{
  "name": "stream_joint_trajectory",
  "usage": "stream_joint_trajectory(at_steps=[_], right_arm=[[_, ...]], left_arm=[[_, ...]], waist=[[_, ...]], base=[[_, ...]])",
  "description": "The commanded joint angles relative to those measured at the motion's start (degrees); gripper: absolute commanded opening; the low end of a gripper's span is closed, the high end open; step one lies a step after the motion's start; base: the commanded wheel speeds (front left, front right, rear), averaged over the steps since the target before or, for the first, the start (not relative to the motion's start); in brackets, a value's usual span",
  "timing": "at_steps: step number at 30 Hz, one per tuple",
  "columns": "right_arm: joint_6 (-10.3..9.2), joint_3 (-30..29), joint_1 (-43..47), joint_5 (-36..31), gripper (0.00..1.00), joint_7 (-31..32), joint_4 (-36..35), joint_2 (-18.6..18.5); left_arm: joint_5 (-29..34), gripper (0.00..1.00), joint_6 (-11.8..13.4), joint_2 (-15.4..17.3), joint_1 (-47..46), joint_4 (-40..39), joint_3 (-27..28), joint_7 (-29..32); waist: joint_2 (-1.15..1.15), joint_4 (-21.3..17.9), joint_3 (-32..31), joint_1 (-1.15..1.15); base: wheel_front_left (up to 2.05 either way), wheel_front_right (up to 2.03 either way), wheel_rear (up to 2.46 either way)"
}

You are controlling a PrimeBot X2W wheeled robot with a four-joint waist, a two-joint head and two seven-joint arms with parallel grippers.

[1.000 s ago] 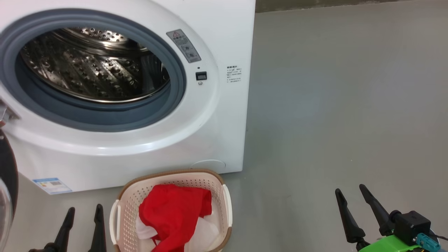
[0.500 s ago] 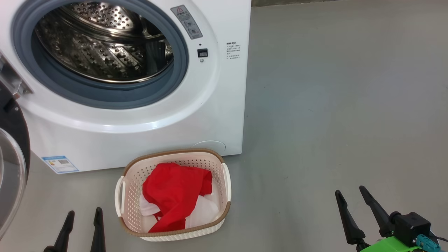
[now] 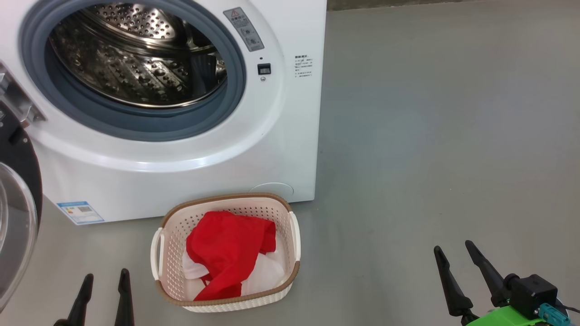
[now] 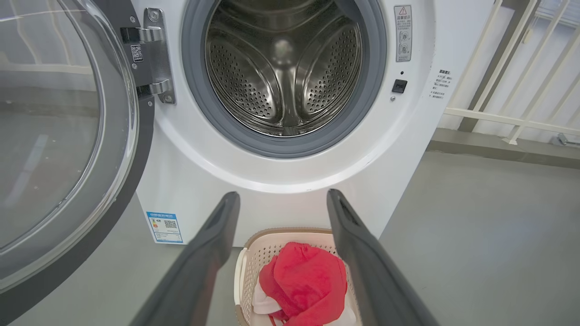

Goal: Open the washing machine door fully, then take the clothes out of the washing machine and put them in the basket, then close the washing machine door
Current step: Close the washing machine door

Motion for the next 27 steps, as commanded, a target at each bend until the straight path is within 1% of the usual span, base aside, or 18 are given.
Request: stream_joint_trajectory(at_steps=[1, 5, 9, 20, 21, 27], right_arm=[[0.09, 1.18, -0.41, 0.04, 1.00, -0.27, -1.36, -0.63], [0.09, 1.21, -0.20, 0.06, 1.00, -0.27, -1.32, -0.89], [0.09, 1.87, -0.38, 0.17, 1.00, -0.27, -1.09, -1.12], [0.09, 6.11, -2.64, 0.75, 1.00, -0.27, 0.43, -2.52], [0.09, 6.11, -2.64, 0.75, 1.00, -0.27, 0.43, -2.52], [0.09, 7.66, -3.71, 1.26, 1.00, -0.27, 1.17, -2.78]], left_arm=[[0.43, 1.00, -0.16, 0.54, -1.08, -1.09, 2.20, -0.30], [0.34, 1.00, -0.16, 0.24, -0.98, -1.21, 2.48, -0.30], [0.31, 1.00, -0.16, -0.24, -0.73, -1.12, 3.12, -0.30], [-0.26, 1.00, -0.16, -1.14, 1.00, -0.32, 4.58, -0.30], [-0.26, 1.00, -0.16, -1.14, 1.00, -0.32, 4.58, -0.30], [-0.82, 1.00, -0.01, -1.24, 1.64, -0.13, 4.27, -0.30]], waist=[[0.00, 0.33, -0.07, 0.00], [0.00, 2.24, -0.30, 0.00], [0.00, 5.27, -0.63, 0.00], [0.00, 16.29, -1.67, 0.00], [0.00, 16.29, -1.67, 0.00], [0.00, 22.60, -2.21, 0.00]], base=[[0.00, 0.00, 0.00], [0.00, 0.00, 0.00], [0.00, 0.00, 0.00], [0.00, 0.00, 0.00], [0.00, 0.00, 0.00], [0.00, 0.00, 0.00]])
